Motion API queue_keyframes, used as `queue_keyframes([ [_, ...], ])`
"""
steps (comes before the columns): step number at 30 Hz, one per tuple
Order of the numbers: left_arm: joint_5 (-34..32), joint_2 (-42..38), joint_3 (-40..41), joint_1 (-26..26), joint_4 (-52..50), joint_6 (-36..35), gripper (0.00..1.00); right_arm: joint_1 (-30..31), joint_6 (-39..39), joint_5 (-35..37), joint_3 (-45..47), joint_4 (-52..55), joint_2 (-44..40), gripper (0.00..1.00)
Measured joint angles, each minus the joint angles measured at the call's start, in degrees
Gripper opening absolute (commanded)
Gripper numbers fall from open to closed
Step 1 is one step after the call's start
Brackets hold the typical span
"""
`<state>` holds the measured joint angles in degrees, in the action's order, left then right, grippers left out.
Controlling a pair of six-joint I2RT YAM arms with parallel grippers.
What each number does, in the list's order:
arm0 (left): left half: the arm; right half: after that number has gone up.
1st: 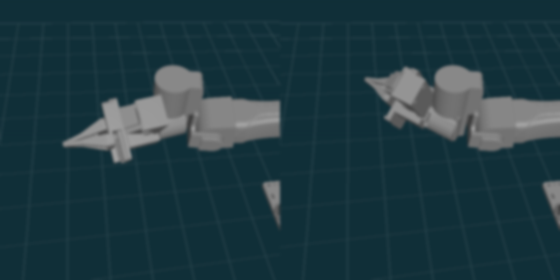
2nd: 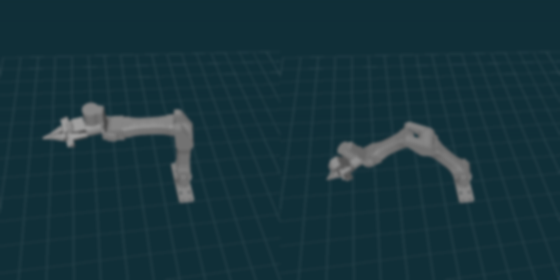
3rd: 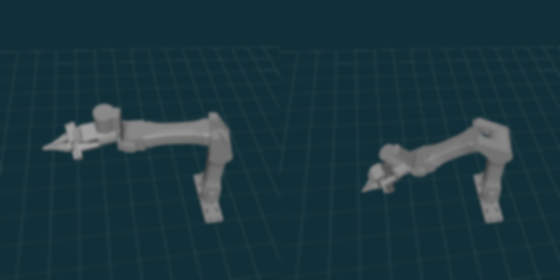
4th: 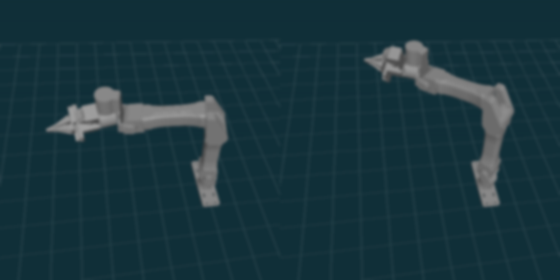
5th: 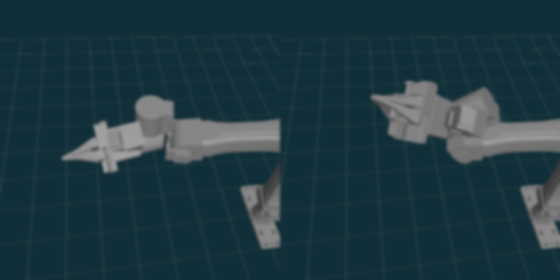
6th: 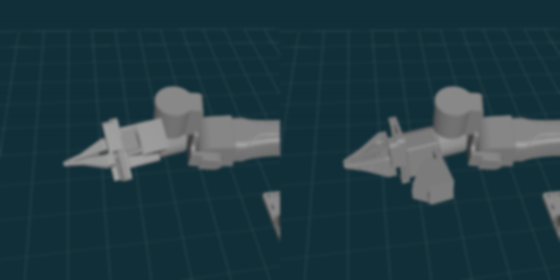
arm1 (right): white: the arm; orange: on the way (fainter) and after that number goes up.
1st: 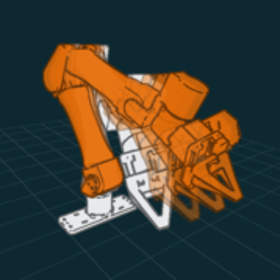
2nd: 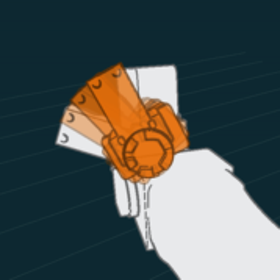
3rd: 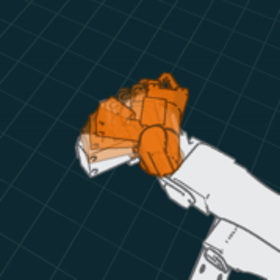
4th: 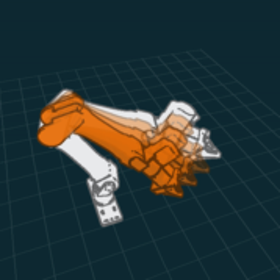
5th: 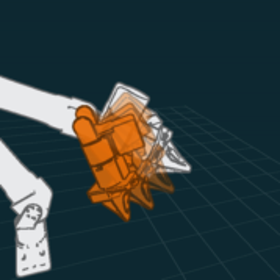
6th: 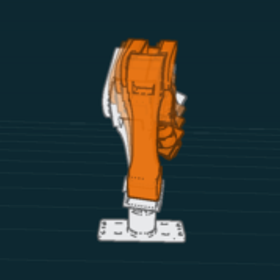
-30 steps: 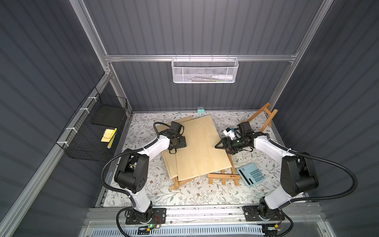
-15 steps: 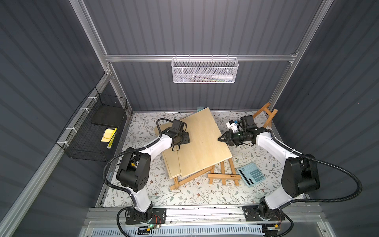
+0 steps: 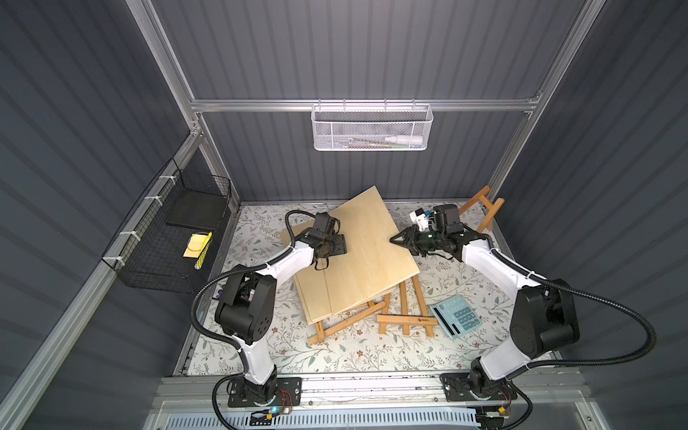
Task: Assemble the easel
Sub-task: Pick up the drawing board.
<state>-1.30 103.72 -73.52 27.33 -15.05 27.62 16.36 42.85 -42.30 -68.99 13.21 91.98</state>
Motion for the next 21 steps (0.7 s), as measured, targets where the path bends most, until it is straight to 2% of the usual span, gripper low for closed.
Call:
queue_keyframes([
  [4,-0.61,-0.11,-0.04,0.0,1.75,0.09,0.69,1.25,0.66,0.61,-1.77,0.28,0.0,0.09],
  [6,-0.83,-0.13,-0.04,0.02,2.16,0.2,0.73,1.66,1.09,1.88,-3.3,2.69,0.0,0.05],
  [9,-1.01,-0.42,-0.04,0.24,2.43,0.85,0.79,1.92,-2.45,2.97,-6.95,8.46,0.0,0.0],
  [11,-0.85,-1.14,-0.07,0.76,2.21,1.42,0.89,2.32,-6.1,4.7,-11.54,15.39,0.0,0.0],
  [14,0.04,-2.32,-0.07,1.97,0.13,2.8,0.93,2.49,-13.0,7.5,-19.19,27.36,0.0,0.0],
  [17,0.48,-2.82,-0.66,3.04,-3.41,3.93,0.94,2.51,-19.8,9.22,-24.5,36.96,-0.5,0.0],
  [21,-0.42,-2.82,-2.08,3.34,-8.2,5.68,0.94,2.75,-27.04,10.27,-25.68,44.39,-4.2,0.0],
])
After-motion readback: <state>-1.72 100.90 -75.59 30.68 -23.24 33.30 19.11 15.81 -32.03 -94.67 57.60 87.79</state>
